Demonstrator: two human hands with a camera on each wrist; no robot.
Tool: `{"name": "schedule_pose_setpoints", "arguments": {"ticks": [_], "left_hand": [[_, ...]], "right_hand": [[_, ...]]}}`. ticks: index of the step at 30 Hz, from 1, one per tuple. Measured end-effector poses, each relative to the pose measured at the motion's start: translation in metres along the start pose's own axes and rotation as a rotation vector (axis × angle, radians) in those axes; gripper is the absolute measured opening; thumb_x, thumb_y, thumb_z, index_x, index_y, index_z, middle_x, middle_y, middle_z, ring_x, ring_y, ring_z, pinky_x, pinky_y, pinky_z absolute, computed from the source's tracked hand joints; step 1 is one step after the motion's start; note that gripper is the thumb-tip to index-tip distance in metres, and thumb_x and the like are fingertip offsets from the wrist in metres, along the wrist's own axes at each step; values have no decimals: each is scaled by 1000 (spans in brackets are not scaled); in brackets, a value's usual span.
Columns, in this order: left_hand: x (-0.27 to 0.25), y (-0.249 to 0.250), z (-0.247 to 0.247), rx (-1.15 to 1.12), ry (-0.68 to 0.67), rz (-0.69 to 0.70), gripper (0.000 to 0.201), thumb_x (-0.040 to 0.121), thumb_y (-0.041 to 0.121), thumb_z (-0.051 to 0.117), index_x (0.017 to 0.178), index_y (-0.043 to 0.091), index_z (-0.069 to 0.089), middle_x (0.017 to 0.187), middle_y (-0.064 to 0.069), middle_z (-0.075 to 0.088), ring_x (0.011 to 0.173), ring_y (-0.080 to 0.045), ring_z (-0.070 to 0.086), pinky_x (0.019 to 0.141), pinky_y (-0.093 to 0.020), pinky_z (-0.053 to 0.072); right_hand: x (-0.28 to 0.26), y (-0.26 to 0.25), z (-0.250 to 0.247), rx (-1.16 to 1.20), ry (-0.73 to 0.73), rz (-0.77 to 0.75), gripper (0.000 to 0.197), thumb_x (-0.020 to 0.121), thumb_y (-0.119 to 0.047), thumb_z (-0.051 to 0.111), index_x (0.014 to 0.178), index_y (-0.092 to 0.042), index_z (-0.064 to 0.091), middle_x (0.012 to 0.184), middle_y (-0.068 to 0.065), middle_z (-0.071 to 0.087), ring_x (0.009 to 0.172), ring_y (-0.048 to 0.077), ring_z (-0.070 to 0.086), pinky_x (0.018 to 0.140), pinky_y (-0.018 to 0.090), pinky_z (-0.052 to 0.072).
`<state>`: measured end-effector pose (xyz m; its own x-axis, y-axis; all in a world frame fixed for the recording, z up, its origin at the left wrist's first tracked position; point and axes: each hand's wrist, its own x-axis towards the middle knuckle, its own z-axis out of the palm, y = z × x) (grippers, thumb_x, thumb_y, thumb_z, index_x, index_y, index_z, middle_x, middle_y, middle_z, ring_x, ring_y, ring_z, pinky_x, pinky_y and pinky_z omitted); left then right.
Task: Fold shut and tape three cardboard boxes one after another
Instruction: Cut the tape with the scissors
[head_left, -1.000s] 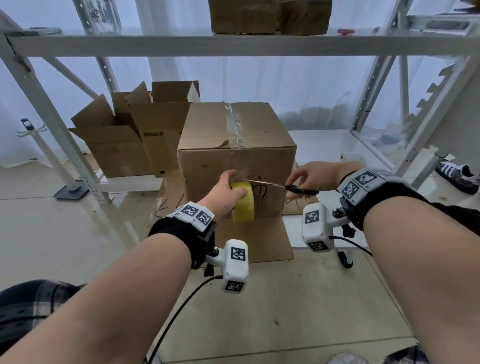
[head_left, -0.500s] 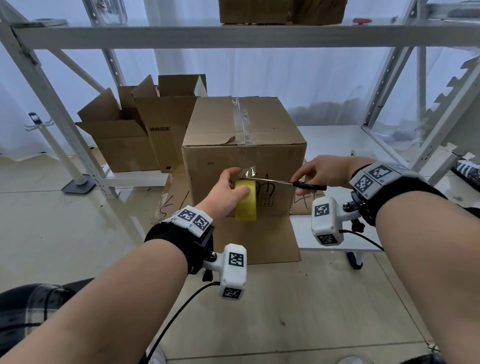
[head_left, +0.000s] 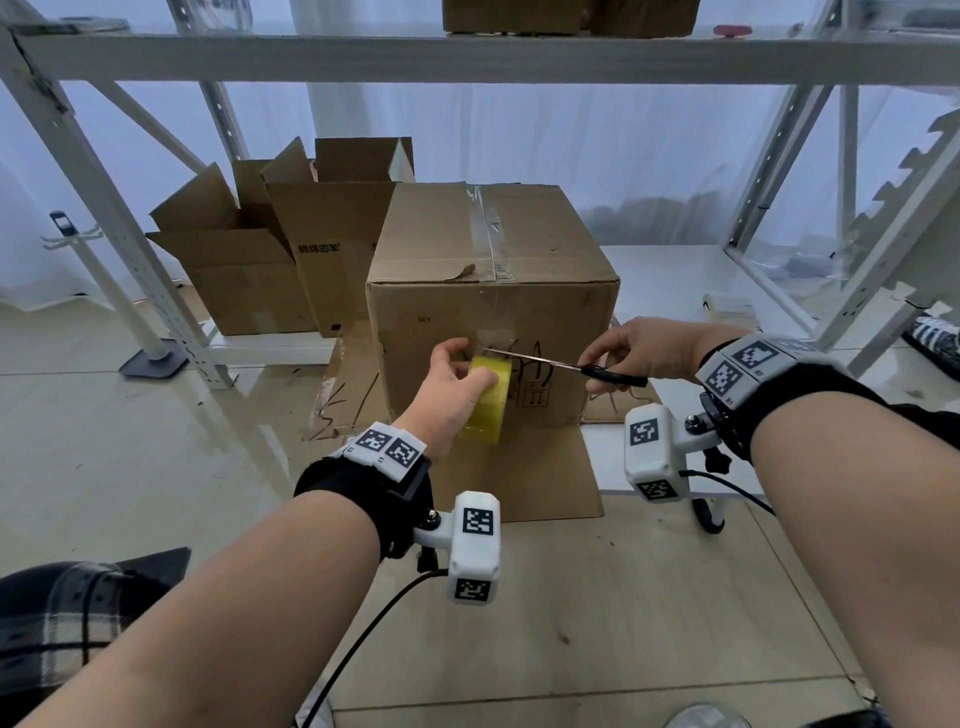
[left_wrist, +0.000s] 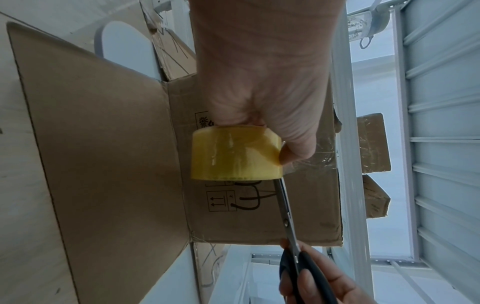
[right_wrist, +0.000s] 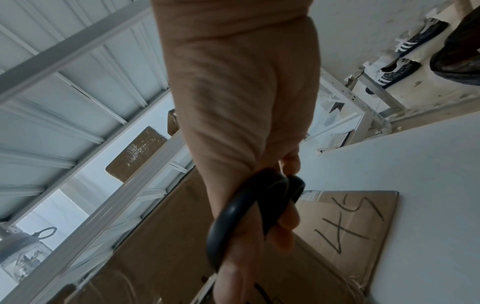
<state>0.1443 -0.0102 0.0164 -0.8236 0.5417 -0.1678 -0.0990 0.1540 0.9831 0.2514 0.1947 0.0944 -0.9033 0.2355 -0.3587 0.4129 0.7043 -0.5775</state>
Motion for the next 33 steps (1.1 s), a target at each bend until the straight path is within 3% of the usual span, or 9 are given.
{"name": "schedule_pose_setpoints", "arguments": {"ticks": [6, 10, 17, 23, 26, 33], "left_hand": [[1, 0, 1, -23, 4, 4, 55, 89, 14, 59, 136, 26, 31, 114, -4, 52, 97, -23, 56, 80, -38, 50], [1, -1, 2, -34, 4, 2, 56, 89, 14, 59, 136, 25, 31, 119, -8, 53, 98, -24, 57, 75, -35, 50], [1, -2, 1, -45, 8, -7, 56, 89, 15, 60, 136, 27, 31, 121, -9, 53, 104, -27, 57, 80, -39, 51], [1, -2, 2, -50, 3, -8, 57, 90, 14, 60, 138, 25, 30, 119, -9, 52, 98, -25, 58, 76, -36, 52], [-1, -2, 3, -50, 3, -9, 57, 90, 14, 59, 138, 24, 29, 118, -9, 52, 96, -23, 57, 76, -37, 52], [-1, -3, 2, -60, 34, -29, 60, 90, 14, 60, 136, 25, 23, 118, -5, 52, 95, -21, 55, 75, -34, 49]], "right_hand": [[1, 5, -6, 54, -33, 26, 33, 77, -23, 78, 108, -21, 67, 83, 5, 66, 74, 12, 58, 76, 21, 47], [3, 2, -7, 38, -51, 31, 31, 78, -24, 78, 107, -23, 67, 81, 2, 66, 72, 11, 59, 76, 22, 48], [6, -1, -2, 79, -65, 21, 30, 79, -19, 76, 107, -19, 67, 80, -2, 65, 70, 8, 59, 69, 18, 46], [9, -4, -1, 64, -71, 8, 32, 79, -20, 76, 109, -18, 67, 86, -1, 65, 78, 12, 58, 81, 25, 47], [8, -3, 0, 84, -66, -1, 27, 77, -20, 78, 102, -23, 68, 85, -1, 66, 76, 10, 58, 77, 22, 45], [8, -4, 1, 56, -17, -37, 27, 76, -20, 79, 102, -22, 70, 73, -8, 66, 69, 6, 58, 71, 19, 45]]}}
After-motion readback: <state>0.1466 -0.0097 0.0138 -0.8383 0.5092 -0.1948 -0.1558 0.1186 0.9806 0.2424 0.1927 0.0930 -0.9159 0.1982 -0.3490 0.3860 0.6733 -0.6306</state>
